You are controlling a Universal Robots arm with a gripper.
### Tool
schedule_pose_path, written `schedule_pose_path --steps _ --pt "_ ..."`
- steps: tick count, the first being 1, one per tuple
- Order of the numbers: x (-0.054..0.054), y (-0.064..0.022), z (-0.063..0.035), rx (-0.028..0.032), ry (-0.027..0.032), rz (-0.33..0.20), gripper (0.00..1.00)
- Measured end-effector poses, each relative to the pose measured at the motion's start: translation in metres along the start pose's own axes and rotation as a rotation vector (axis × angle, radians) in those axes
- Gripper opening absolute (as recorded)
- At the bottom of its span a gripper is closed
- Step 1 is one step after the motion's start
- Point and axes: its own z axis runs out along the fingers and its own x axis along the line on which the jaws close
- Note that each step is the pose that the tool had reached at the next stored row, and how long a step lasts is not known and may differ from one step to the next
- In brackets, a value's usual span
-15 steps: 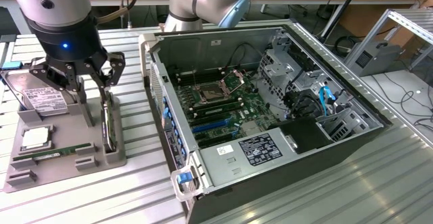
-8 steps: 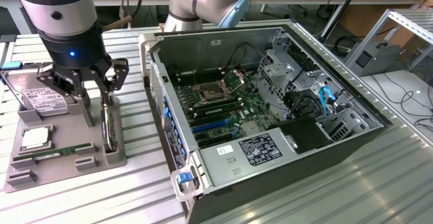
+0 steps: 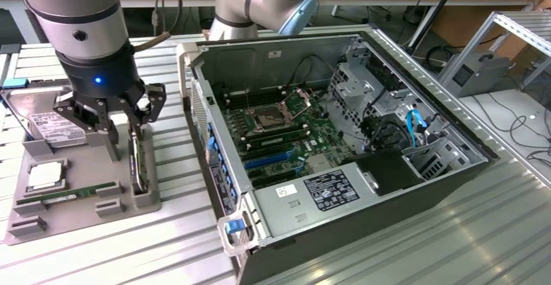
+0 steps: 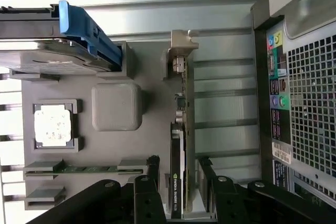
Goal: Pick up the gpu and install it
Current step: 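Pick up the gpu and move the gpu toward the slot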
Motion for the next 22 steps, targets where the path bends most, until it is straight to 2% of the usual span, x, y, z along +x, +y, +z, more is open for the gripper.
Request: schedule_pose_path --steps 3,7,11,22 --pt "-0.002 -0.0002 0.0086 0.0035 0.0009 -0.002 0.42" --pt "-0.002 -0.0010 0.0140 0.0038 0.0012 -0.003 0.42" --pt "-0.002 -0.0016 0.0274 0.0052 0.0020 -0.006 0.42" --pt "-0.005 -0.0020 0.0425 0.0058 0.0023 -0.008 0.42"
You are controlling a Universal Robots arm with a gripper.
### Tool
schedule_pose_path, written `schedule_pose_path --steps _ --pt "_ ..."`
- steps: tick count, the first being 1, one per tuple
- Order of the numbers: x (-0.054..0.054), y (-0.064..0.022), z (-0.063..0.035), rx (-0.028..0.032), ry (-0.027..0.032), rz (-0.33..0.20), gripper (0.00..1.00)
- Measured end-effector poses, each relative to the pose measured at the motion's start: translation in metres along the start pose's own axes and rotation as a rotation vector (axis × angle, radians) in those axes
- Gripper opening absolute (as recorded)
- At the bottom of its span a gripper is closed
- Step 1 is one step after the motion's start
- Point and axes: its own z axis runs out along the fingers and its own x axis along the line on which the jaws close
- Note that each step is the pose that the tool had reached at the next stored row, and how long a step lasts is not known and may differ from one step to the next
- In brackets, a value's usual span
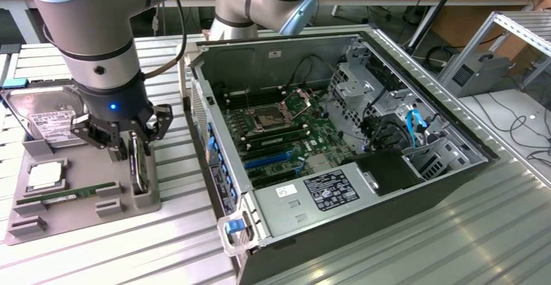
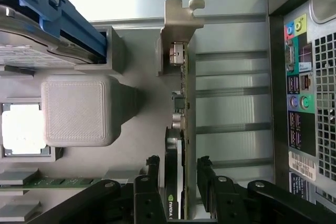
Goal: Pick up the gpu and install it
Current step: 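Pick up the gpu and move the gpu toward the slot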
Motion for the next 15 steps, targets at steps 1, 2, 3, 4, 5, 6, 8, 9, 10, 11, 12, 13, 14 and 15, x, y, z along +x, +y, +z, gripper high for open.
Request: schedule_pose_path --steps 1,2,3,4,5,6,8,9,10,11,12,13,14,15 --pt "0.0000 0.0000 0.0002 0.0001 0.0001 0.000 0.42" --pt "0.0000 0.0000 0.0002 0.0001 0.0002 0.000 0.42" --pt "0.0000 0.0000 0.0003 0.0000 0.0000 0.000 0.42" --pt "0.0000 0.0000 0.0004 0.0000 0.0000 0.000 0.42" --pt "0.0000 0.0000 0.0003 0.0000 0.0000 0.000 0.42" --pt "0.0000 0.0000 0.0003 0.0000 0.0000 0.000 0.42" --pt "0.0000 0.0000 0.0003 0.0000 0.0000 0.000 0.34" --pt "0.0000 0.0000 0.0003 0.0000 0.0001 0.000 0.28" --pt "0.0000 0.0000 0.0003 0.0000 0.0000 0.000 0.27" --pt "0.0000 0.0000 0.0003 0.0000 0.0000 0.000 0.27" --pt "0.0000 0.0000 0.0003 0.0000 0.0000 0.000 0.27" --pt "0.0000 0.0000 0.0003 0.0000 0.0000 0.000 0.27" --pt "0.0000 0.0000 0.0003 0.0000 0.0000 0.000 0.27" --pt "0.0000 0.0000 0.0003 0.0000 0.0000 0.000 0.27"
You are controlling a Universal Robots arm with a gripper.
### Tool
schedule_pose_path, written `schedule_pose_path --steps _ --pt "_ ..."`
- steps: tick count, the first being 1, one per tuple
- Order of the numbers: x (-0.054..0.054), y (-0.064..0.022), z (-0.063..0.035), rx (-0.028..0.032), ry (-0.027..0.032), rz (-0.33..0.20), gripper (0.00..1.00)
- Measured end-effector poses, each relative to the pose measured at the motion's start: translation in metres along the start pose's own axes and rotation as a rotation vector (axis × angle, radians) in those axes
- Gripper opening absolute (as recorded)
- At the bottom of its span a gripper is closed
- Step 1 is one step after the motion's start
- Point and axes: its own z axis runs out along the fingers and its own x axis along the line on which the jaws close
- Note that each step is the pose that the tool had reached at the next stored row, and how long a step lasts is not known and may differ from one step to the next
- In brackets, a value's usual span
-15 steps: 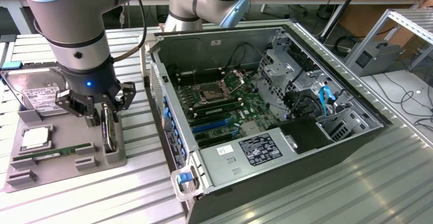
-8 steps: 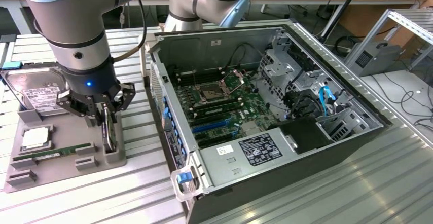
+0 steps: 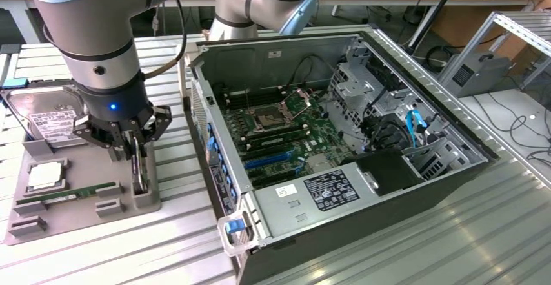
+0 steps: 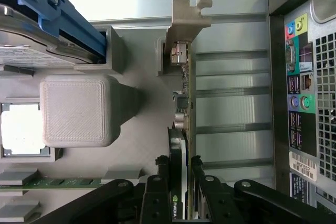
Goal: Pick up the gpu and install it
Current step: 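Pick up the gpu and move the gpu toward the slot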
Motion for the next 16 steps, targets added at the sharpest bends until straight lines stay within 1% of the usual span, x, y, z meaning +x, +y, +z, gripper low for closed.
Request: schedule_pose_path --steps 6,8,11,16 --pt "0.000 0.0000 -0.0002 -0.0003 -0.0004 0.000 0.27" --pt "0.000 0.0001 -0.0026 0.0000 0.0000 0.000 0.27" --pt "0.000 0.0003 -0.0094 0.0000 0.0000 0.000 0.27" --pt "0.000 0.0004 -0.0146 0.0000 0.0000 0.000 0.27"
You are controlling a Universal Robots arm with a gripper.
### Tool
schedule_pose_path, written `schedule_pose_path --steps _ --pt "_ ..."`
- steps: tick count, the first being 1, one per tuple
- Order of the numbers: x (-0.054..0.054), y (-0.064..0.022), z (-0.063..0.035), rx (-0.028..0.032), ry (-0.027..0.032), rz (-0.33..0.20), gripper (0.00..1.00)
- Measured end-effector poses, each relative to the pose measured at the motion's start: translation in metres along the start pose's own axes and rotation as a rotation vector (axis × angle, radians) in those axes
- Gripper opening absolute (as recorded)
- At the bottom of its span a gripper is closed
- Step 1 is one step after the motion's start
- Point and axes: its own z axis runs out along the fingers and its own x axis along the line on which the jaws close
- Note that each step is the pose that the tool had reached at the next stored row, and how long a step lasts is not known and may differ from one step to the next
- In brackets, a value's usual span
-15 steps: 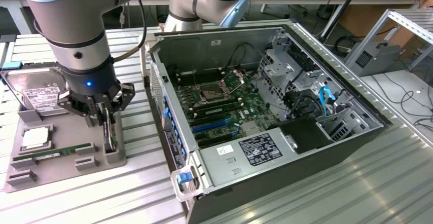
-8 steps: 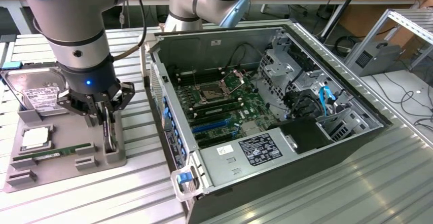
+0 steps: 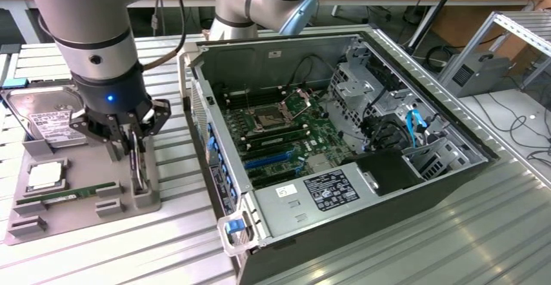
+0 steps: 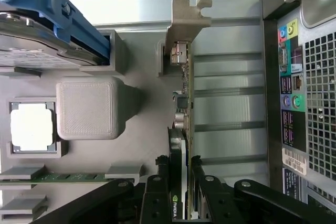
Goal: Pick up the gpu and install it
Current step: 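Pick up the gpu and move the gpu toward the slot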
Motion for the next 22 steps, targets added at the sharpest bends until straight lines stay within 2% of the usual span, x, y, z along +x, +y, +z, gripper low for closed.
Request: schedule_pose_path --steps 12,22 --pt "0.000 0.0005 -0.0186 -0.0008 0.0000 0.000 0.27" --pt "-0.001 0.0008 -0.0286 -0.0021 0.0000 0.000 0.27"
